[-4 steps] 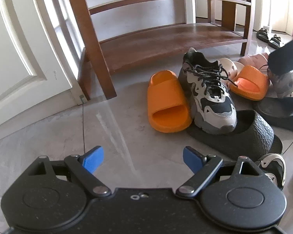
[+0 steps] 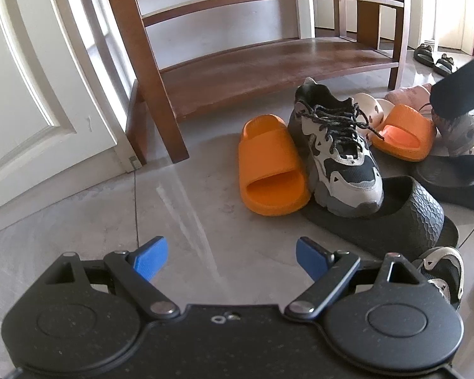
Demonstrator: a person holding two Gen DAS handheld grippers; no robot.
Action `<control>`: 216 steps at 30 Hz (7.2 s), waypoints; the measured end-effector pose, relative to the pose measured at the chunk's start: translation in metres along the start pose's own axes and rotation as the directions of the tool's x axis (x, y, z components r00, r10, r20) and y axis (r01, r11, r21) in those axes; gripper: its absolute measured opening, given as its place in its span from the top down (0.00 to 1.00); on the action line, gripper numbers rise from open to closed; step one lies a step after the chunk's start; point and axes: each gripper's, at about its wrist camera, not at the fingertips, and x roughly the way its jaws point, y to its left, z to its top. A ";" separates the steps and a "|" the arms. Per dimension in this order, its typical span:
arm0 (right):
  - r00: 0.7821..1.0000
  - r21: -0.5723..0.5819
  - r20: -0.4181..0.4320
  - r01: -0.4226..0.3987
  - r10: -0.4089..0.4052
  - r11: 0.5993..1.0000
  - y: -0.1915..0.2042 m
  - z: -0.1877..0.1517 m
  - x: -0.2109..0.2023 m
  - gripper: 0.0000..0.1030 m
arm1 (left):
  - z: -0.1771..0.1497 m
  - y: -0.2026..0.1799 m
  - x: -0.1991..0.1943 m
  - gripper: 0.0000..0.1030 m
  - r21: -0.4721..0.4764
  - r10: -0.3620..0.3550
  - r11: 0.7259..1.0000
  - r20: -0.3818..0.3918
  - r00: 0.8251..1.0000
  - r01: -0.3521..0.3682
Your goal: Organize scattered shoes
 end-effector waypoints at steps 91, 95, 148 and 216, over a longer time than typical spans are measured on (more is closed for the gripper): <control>0.999 0.050 -0.040 0.029 -0.027 0.998 -0.021 -0.008 0.020 0.00 | -0.104 -0.065 0.005 0.75 0.357 -0.409 0.817 -0.195 0.891 0.453; 0.999 0.076 -0.043 0.033 -0.030 0.997 -0.028 -0.008 0.022 0.00 | -0.108 -0.068 0.014 0.84 0.323 -0.423 0.824 -0.196 0.885 0.466; 0.989 -0.375 -0.145 -0.036 -0.020 0.926 0.056 -0.057 0.100 0.02 | -0.109 0.036 0.010 0.58 -0.183 -0.320 0.938 -0.126 0.939 0.295; 0.992 -0.375 -0.125 -0.062 0.016 0.925 0.078 -0.051 0.109 0.01 | -0.113 0.117 -0.007 0.48 -0.081 0.193 0.979 0.057 0.980 -0.188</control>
